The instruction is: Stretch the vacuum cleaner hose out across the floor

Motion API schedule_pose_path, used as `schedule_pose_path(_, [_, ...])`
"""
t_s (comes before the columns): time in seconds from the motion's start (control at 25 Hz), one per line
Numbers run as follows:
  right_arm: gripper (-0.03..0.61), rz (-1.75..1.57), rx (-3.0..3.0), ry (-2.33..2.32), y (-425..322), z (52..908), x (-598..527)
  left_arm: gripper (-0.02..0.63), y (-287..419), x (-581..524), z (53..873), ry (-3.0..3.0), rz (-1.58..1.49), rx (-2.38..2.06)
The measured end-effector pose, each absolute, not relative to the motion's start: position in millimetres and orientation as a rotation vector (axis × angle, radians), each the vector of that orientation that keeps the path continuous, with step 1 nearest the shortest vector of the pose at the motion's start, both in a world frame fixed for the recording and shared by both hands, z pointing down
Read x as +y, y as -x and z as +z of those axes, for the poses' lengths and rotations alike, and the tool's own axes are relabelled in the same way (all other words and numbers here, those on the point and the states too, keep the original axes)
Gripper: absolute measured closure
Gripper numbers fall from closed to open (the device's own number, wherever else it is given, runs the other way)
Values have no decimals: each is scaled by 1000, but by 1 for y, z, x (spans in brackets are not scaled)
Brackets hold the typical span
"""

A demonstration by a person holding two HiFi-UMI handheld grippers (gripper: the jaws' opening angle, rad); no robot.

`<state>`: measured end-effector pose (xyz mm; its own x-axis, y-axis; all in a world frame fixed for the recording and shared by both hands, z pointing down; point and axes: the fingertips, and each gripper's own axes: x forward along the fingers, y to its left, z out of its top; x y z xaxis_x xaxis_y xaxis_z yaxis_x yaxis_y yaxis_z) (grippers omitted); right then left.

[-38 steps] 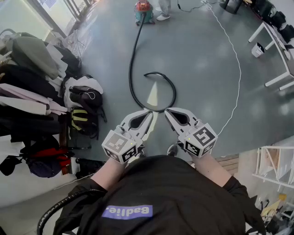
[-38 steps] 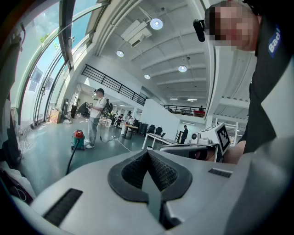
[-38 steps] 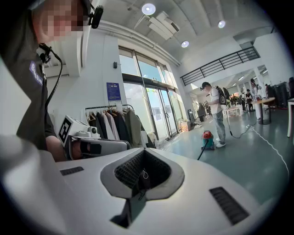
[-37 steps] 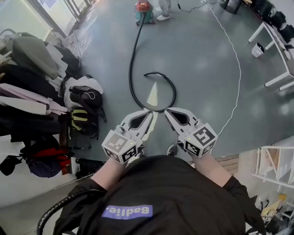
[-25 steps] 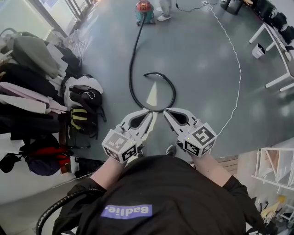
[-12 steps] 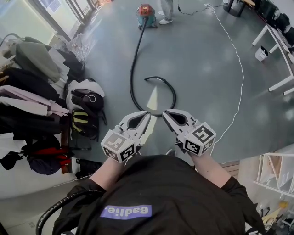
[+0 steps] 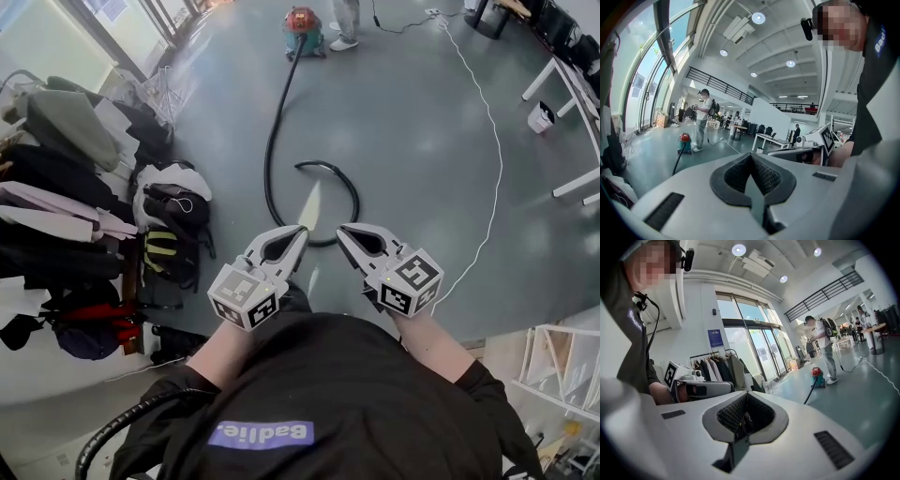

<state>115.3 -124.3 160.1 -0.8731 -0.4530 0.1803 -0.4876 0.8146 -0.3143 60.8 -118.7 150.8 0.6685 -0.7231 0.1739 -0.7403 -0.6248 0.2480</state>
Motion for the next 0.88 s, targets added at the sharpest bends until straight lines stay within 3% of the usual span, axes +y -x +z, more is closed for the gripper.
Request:
schedule_pose_path(0.64, [574, 568, -2730, -807, 46, 196, -350, 615, 95, -362, 189, -2653, 44, -1025])
schedule_pose_path(0.88, [572, 598, -2684, -775, 65, 210, -414, 615, 120, -421, 195, -2626, 31, -1040])
